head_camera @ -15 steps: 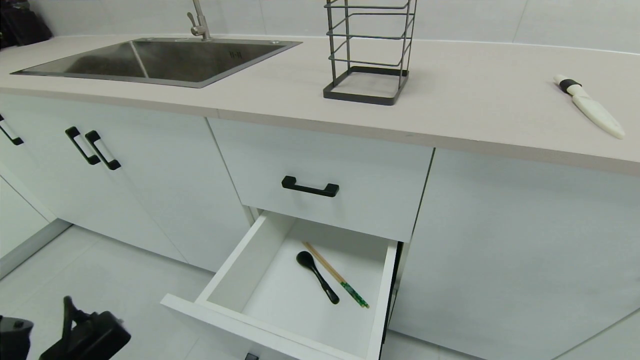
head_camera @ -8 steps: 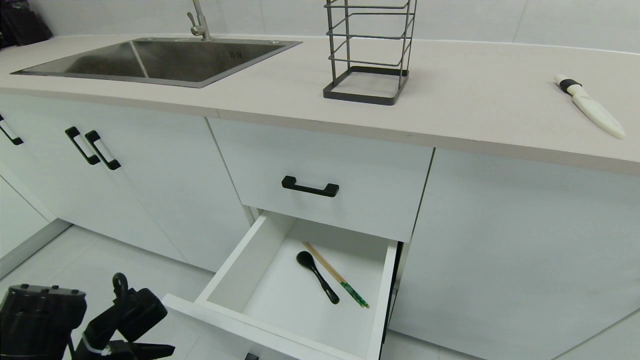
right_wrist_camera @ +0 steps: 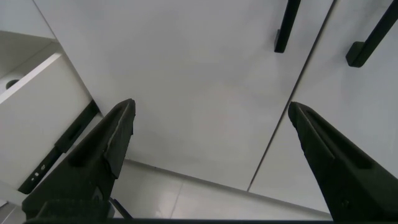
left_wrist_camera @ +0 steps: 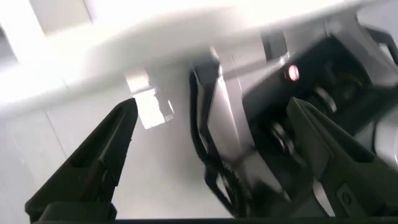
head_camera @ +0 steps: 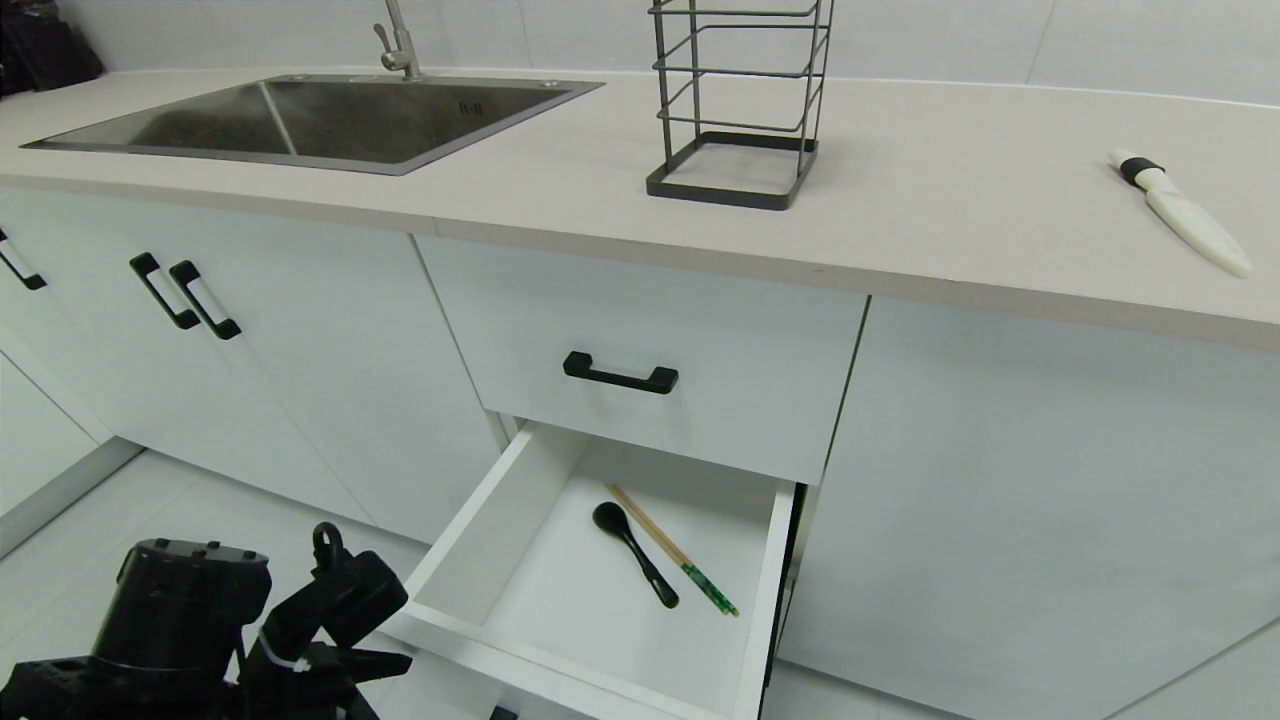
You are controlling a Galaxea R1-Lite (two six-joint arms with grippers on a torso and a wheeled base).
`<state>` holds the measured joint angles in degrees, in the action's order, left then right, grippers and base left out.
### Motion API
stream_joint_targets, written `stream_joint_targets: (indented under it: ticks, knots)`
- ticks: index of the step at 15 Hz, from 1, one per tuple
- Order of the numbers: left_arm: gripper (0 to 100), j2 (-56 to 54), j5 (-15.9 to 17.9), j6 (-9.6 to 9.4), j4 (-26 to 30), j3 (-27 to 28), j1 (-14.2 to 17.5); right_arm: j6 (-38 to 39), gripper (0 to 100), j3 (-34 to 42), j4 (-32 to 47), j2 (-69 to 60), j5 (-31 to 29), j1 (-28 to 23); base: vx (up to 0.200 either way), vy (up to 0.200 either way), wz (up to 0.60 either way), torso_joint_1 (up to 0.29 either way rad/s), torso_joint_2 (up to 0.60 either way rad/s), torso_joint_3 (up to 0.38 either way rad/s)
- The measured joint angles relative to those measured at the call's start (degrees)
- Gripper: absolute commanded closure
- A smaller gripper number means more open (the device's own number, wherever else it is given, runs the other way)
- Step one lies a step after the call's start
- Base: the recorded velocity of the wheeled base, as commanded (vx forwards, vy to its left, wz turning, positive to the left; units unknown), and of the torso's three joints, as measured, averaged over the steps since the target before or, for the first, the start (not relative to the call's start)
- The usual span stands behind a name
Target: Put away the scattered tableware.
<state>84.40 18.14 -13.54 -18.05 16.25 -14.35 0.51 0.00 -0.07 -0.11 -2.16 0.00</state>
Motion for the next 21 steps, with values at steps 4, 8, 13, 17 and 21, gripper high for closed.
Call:
stream_joint_targets:
  ticks: [4, 8, 13, 17, 21]
  knots:
    - [0, 4.33, -1.15, 0.9, -6.74, 0.01, -0.01, 0.02, 0, 0.0, 0.0, 0.01, 0.0, 0.0, 0.0, 0.0, 0.0, 0.0, 0.0, 0.0]
    - [0, 6.51, -1.12, 2.96, -11.95, 0.12, -0.06, 0.06, 0, 0.0, 0.0, 0.01, -0.02, 0.0, 0.0, 0.0, 0.0, 0.0, 0.0, 0.0]
    - [0, 10.03, -4.55, 3.17, -19.27, -0.05, -0.04, 0.02, 0, 0.0, 0.0, 0.04, -0.02, -0.02, 0.0, 0.0, 0.0, 0.0, 0.0, 0.0]
    - [0, 11.8, -7.36, 5.23, -20.83, 0.12, -0.06, 0.04, 0, 0.0, 0.02, 0.04, 0.0, 0.0, 0.0, 0.0, 0.0, 0.0, 0.0, 0.0]
    - [0, 14.53, -7.69, 5.4, -29.71, -0.16, -0.06, 0.02, 0, 0.0, 0.0, 0.04, 0.0, 0.0, 0.0, 0.0, 0.0, 0.0, 0.0, 0.0]
